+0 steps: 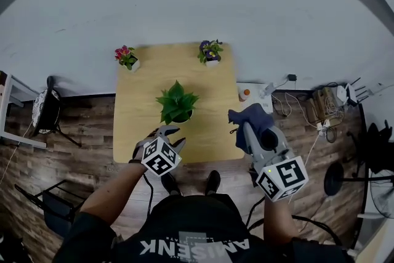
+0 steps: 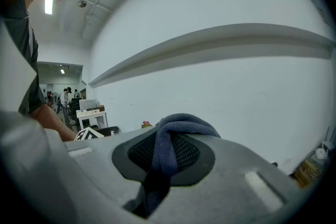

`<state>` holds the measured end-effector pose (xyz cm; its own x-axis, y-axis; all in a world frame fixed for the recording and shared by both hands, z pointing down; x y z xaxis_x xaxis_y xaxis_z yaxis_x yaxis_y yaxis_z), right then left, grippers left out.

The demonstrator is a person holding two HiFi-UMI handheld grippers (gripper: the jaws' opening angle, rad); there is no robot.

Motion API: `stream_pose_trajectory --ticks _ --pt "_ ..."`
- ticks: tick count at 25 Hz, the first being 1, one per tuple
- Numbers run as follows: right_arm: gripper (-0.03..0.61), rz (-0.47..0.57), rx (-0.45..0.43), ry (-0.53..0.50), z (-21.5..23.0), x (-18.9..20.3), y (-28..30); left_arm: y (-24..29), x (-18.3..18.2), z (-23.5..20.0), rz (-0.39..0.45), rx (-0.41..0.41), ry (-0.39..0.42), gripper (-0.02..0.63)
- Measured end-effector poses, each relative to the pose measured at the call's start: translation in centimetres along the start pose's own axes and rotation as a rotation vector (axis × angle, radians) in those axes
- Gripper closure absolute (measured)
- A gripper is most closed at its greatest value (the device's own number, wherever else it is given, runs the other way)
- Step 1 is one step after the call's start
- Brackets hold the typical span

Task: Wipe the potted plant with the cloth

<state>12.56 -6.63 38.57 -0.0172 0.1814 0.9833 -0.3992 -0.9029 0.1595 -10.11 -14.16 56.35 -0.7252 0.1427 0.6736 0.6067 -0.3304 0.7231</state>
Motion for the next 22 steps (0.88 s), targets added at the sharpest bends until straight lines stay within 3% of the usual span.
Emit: stream_pose_trajectory --ticks 9,15,21,22 --pt "0.532 -0.024 0.054 0.027 0.7 1.4 -1.6 3.2 1.4 -2.2 -0.125 -0.057 0.201 0.456" --pt "0.532 -0.031 0.07 0.039 0.5 2.1 -2.0 4.1 2.0 -2.9 -0.219 -0.083 0.439 0.456" --pt "0.532 -0.04 0.082 0.052 0.3 2.7 -2.0 5.3 3.0 -3.5 -0.282 -0.055 0.546 0.459" --pt "0.532 -0.04 0.085 0.055 0.3 2.8 -1.9 5.5 3.1 -3.7 -0.282 -0.048 0.55 0.49"
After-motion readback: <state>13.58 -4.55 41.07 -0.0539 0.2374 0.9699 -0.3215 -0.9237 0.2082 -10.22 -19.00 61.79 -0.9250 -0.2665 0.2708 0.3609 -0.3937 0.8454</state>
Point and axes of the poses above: the fingertips, and each gripper's own axes: y forward along the fingers, z to its right, x out of its underside, the point moved 8 cm from there along -y, backward along the fingers, and after that the axes turned 4 degrees about z, right-handed, at the moved point
